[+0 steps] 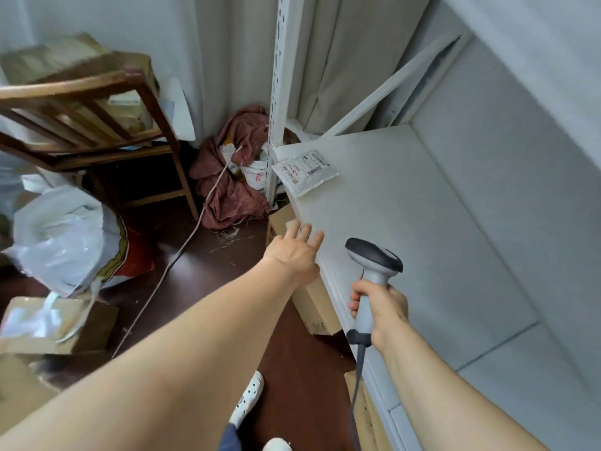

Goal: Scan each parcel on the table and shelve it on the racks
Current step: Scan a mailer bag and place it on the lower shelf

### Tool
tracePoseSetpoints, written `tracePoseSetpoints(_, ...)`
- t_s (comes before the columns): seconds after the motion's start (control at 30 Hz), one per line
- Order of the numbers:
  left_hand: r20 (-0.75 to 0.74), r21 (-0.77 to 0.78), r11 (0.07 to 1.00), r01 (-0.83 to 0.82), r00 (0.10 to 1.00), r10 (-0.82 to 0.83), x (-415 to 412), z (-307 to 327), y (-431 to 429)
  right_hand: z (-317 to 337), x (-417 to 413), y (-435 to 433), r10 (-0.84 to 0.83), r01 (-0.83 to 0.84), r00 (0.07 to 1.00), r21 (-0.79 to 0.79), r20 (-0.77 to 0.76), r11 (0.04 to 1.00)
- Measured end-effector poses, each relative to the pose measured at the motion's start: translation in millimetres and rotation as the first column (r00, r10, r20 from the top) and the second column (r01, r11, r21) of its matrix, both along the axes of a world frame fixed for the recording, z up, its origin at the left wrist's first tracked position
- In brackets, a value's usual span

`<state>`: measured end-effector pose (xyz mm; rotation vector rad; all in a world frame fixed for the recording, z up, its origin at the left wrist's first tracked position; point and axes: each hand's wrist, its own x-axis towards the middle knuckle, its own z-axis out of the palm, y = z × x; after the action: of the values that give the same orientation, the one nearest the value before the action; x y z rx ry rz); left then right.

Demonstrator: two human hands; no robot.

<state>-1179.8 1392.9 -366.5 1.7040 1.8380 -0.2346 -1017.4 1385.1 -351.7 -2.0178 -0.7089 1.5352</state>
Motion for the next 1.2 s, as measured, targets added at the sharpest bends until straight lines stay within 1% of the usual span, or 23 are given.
tracePoseSetpoints(0.13, 0.024, -0.013, 1.0, 0.012, 1.0, -0.012, 25.5, 74.6, -64.7, 57.8, 25.2, -62.0, 0.013, -0.014, 1.0, 0.012, 0.026, 1.0)
tracePoseSetpoints(0.23, 0.028, 0.012, 0.999, 0.042, 0.999, -0.042, 48.9, 118.0, -104.7, 95.7, 48.9, -108.2, 0.003, -0.003, 1.0, 0.018, 0.002, 1.0)
tracePoseSetpoints(0.33, 0.023, 0.016, 0.992, 0.123, 0.992, -0.123, 74.7, 151.3, -138.2, 125.7, 73.8, -154.8, -0.041, 0.042, 0.999, 0.02, -0.022, 0.999)
tracePoseSetpoints(0.43, 0.022, 0.017, 0.972, 0.235, 0.972, -0.235, 99.6, 177.7, -169.0, 152.0, 99.0, -204.1, -0.129, 0.131, 0.991, 0.039, -0.028, 0.991)
tracePoseSetpoints(0.53, 0.017, 0.066, 0.921, 0.385, 0.922, -0.386, 122.7, 196.8, -200.9, 173.1, 119.1, -261.4, -0.268, 0.268, 0.963, 0.075, -0.011, 0.96)
tracePoseSetpoints(0.63, 0.027, 0.108, 0.864, 0.491, 0.867, -0.497, 145.0, 213.1, -236.9, 190.1, 133.1, -323.5, -0.387, 0.385, 0.922, 0.122, -0.012, 0.915)
tracePoseSetpoints(0.77, 0.007, 0.107, 0.77, 0.629, 0.774, -0.633, 180.4, 228.3, -290.9, 205.4, 156.6, -410.3, -0.498, 0.484, 0.866, 0.191, 0.033, 0.854)
tracePoseSetpoints(0.87, -0.027, 0.085, 0.68, 0.728, 0.684, -0.729, 221.3, 234.6, -332.3, 212.8, 181.5, -479.2, -0.628, 0.611, 0.778, 0.238, -0.004, 0.755)
tracePoseSetpoints(1.0, -0.024, 0.081, 0.526, 0.847, 0.529, -0.848, 286.5, 241.4, -403.1, 221.8, 220.2, -572.8, -0.791, 0.775, 0.607, 0.279, -0.079, 0.567)
tracePoseSetpoints(1.2, -0.034, 0.1, 0.292, 0.951, 0.297, -0.954, 396.5, 254.1, -530.6, 233.8, 285.5, -726.4, -0.927, 0.903, 0.339, 0.331, -0.162, 0.273)
